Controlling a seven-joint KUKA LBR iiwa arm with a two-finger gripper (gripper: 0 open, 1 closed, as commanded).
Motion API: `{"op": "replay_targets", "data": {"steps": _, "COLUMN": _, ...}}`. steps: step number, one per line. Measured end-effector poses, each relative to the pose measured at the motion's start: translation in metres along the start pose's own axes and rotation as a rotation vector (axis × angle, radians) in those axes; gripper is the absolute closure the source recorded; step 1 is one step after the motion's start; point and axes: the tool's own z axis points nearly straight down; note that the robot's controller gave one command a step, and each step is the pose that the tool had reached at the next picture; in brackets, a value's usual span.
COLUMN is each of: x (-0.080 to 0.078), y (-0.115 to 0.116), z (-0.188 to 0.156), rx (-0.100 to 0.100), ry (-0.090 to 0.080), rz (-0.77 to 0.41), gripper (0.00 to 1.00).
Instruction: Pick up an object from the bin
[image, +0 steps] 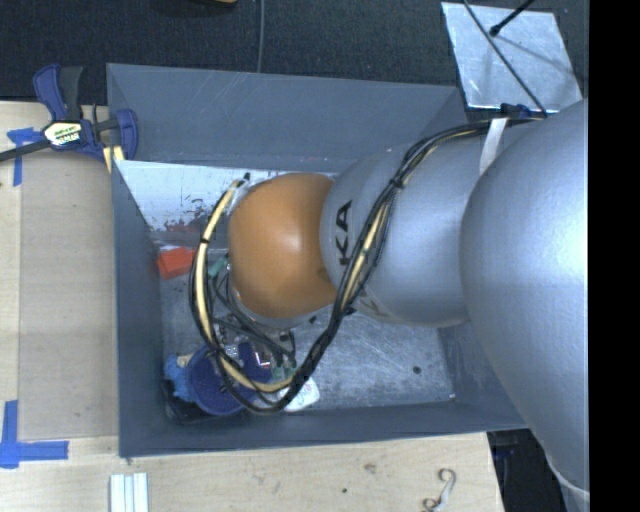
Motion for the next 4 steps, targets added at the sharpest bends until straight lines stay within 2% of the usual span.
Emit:
{"op": "replay_targets", "data": {"steps": 1, "x": -0.008, "y": -0.009, "z": -0.146, "rx": -0.002, "ry": -0.015, "rz": -0.033, "gripper": 1.0}}
{"op": "replay_targets", "data": {"steps": 2, "x": -0.006, "y": -0.012, "z": -0.028, "rx": 0.001, "ry": 0.002, "rz": 0.098, "gripper": 1.0}}
{"op": "replay_targets", "data": {"steps": 3, "x": -0.005, "y": 0.016, "z": -0.004, "rx": -0.001, "ry": -0.002, "rz": 0.09, "gripper": 1.0}}
{"op": "replay_targets", "data": {"steps": 4, "x": -0.006, "y": 0.01, "z": 0.011, "rx": 0.0, "ry": -0.002, "rz": 0.268, "gripper": 1.0}}
